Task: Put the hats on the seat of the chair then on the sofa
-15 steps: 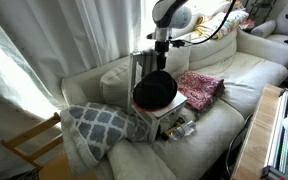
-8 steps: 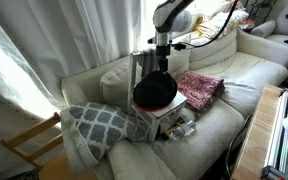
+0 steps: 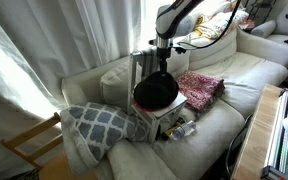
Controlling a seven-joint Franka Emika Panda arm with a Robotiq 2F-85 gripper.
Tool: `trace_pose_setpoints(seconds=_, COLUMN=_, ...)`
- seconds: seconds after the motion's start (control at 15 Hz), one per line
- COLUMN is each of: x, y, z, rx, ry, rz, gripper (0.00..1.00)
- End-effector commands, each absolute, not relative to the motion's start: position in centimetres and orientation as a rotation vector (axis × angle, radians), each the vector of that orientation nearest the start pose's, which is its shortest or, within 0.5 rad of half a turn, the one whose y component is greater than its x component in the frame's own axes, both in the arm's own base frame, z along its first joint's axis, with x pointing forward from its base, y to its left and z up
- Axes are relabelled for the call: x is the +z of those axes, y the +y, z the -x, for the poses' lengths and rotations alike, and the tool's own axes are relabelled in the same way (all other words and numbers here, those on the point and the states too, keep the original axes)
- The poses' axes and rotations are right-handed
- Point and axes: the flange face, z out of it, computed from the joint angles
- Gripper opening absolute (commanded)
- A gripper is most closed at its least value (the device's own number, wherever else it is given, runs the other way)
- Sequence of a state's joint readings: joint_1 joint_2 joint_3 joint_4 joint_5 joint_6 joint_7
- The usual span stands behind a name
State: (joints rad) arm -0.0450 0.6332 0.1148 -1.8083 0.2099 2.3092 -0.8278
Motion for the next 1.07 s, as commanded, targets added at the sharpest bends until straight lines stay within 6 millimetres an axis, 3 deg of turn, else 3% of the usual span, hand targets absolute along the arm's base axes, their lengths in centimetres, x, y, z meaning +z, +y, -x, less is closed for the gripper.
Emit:
trace_pose_setpoints(seconds=0.0, x=19.5, y=5.4, z=-62.5, rx=-0.058, ry=-1.010, rz=2.775, gripper=1.00)
trace_pose_setpoints(seconds=0.27, x=21.7, y=3.5, z=-60.5, rx=0.068, ry=-0.840, rz=2.810, gripper=1.00)
trace_pose_setpoints(seconds=0.73, x=26.3, y=-3.3, z=-56.0, rx=0.287, ry=-0.508, rz=2.797, gripper=1.00)
trace_pose_setpoints(seconds=0.8, x=25.1, y=-2.0, z=-58.2, rx=0.244, ry=-0.602, rz=2.802, gripper=1.00)
trace_pose_setpoints(seconds=1.0, x=26.4, y=-3.7, z=-57.0, rx=0.267, ry=-0.548, rz=2.804, gripper=1.00)
